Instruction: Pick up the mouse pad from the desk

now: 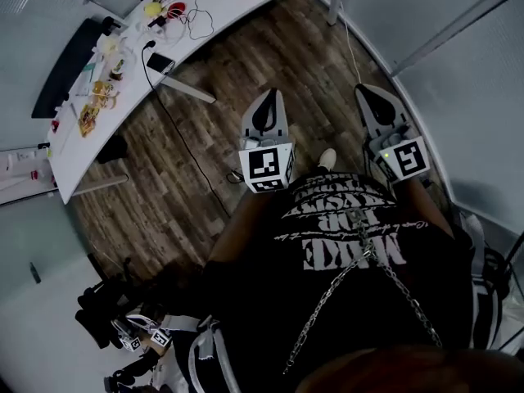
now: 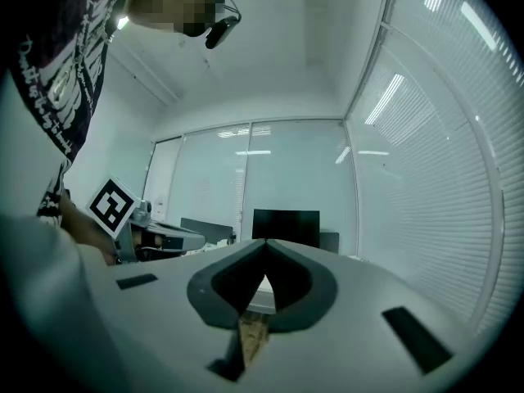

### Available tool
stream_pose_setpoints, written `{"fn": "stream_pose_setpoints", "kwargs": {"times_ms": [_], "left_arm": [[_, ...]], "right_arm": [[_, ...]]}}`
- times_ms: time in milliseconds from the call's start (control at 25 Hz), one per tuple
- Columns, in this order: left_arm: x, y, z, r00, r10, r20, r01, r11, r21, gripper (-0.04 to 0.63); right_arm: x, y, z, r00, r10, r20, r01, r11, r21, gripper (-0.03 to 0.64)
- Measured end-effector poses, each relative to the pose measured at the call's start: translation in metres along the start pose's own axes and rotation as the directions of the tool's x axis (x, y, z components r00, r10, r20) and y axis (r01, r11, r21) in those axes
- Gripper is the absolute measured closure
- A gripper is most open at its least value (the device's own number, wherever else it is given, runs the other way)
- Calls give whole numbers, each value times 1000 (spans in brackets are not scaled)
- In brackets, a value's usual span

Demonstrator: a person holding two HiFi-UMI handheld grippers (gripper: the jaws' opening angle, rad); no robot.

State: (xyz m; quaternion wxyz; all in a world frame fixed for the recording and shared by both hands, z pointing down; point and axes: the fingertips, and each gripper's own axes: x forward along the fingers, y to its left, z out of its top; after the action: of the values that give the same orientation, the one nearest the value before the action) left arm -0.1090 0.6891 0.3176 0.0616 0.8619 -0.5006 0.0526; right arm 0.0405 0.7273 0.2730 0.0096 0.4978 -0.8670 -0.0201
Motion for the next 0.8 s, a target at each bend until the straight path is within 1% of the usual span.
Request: {"fn": "stream_pose_setpoints", "kwargs": {"times_ms": [80,200,280,360,440,600,720,800], "left_arm": [[15,-10,10,1000,6,28,-5,1000,-23,591],[47,-29,19,997,25,76,-21,998,-51,591],[66,-45,21,996,32,79,-29,999,-34,591],[80,-56,18,997,33,65,-33,999,10,591],[88,-59,18,998,29,60,-32,999,43,591],[99,-48,22,996,45,74,-48,998,30,591],[134,-19,5,997,67,27,-67,997,31,591],[163,3,-12,997,80,-3,-80,997,25,591]], "right_arm": [[-1,-16,0,1000,6,18,-7,1000,11,618],[1,-55,-14,1000,18,-4,-18,1000,24,617],[3,-78,-18,1000,26,-9,-26,999,19,618],[8,-94,-23,999,43,-21,-43,999,12,617],[12,-104,-26,998,52,-25,-51,998,33,617],[26,-117,-36,998,60,-38,-57,996,69,617],[74,-135,-49,993,90,-73,-81,990,112,617],[105,-151,-62,991,101,-85,-91,989,117,617]]}}
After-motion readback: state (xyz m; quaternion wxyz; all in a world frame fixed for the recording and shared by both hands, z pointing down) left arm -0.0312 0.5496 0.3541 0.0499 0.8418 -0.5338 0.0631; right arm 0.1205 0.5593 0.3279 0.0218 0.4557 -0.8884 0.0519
